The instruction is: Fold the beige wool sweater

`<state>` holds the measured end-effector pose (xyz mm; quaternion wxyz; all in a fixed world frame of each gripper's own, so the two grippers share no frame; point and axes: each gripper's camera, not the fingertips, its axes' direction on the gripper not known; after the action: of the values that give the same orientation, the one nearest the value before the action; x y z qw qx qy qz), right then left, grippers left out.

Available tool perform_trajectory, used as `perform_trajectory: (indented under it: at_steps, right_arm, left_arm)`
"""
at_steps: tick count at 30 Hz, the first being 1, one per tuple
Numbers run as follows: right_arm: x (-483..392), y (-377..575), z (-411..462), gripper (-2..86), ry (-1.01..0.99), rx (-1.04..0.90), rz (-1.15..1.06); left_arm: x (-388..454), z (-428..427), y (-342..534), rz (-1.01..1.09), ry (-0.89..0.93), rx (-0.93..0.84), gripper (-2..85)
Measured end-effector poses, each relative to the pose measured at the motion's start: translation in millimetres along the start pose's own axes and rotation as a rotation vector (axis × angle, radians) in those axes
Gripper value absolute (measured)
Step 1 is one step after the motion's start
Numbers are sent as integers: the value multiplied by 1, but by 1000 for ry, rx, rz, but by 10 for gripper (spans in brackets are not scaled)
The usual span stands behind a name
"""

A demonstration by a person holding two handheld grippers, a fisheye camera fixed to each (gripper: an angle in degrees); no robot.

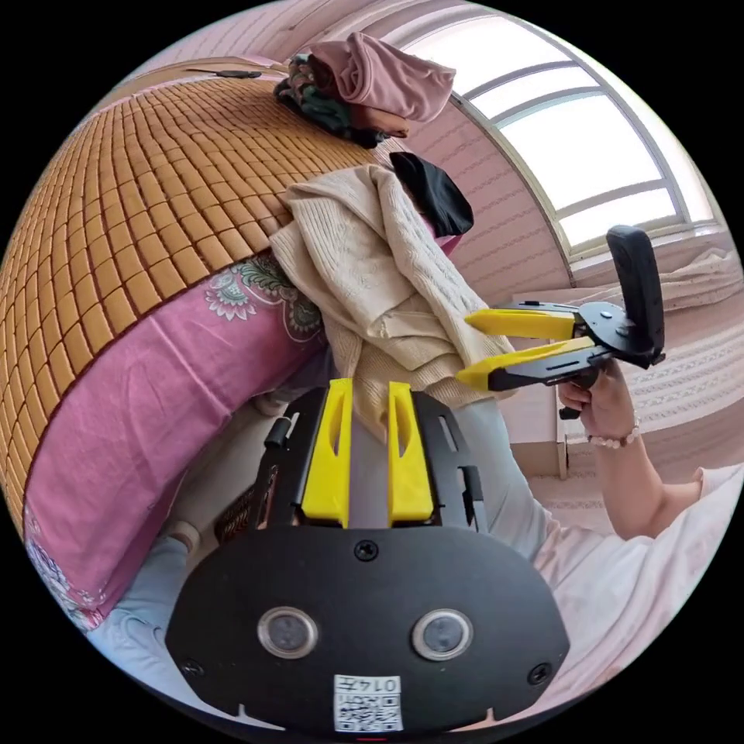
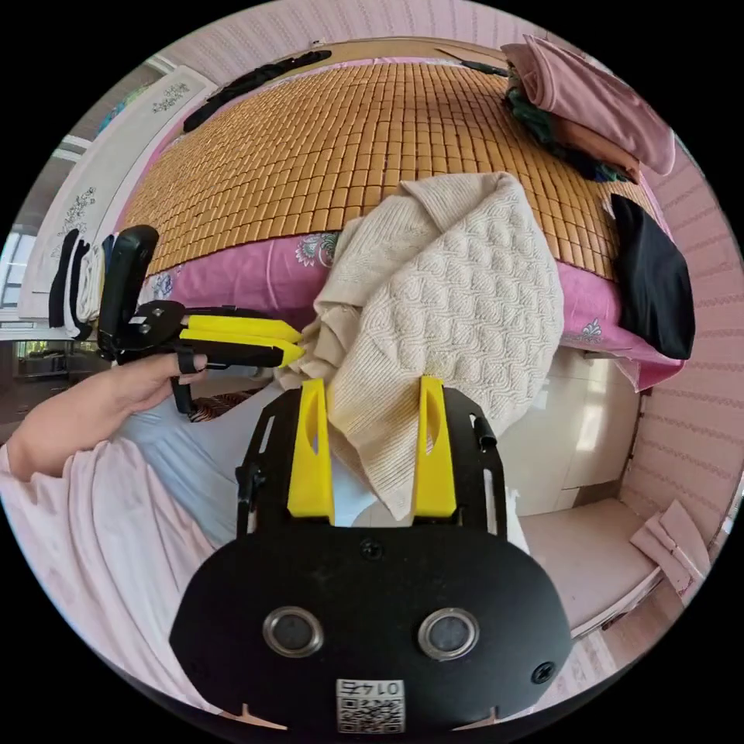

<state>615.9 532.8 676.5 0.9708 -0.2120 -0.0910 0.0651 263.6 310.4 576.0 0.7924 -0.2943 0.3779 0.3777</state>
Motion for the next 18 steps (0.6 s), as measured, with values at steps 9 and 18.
perform_trajectory:
  at_steps: [9, 18]
  right_arm:
    - [72, 85, -65, 25, -119, 320, 236]
    - [109, 163, -101, 18, -354, 613, 333]
  left_arm:
    - [1, -50, 25, 95, -3, 143, -10]
    - [8, -151, 61, 136, 102, 468, -10]
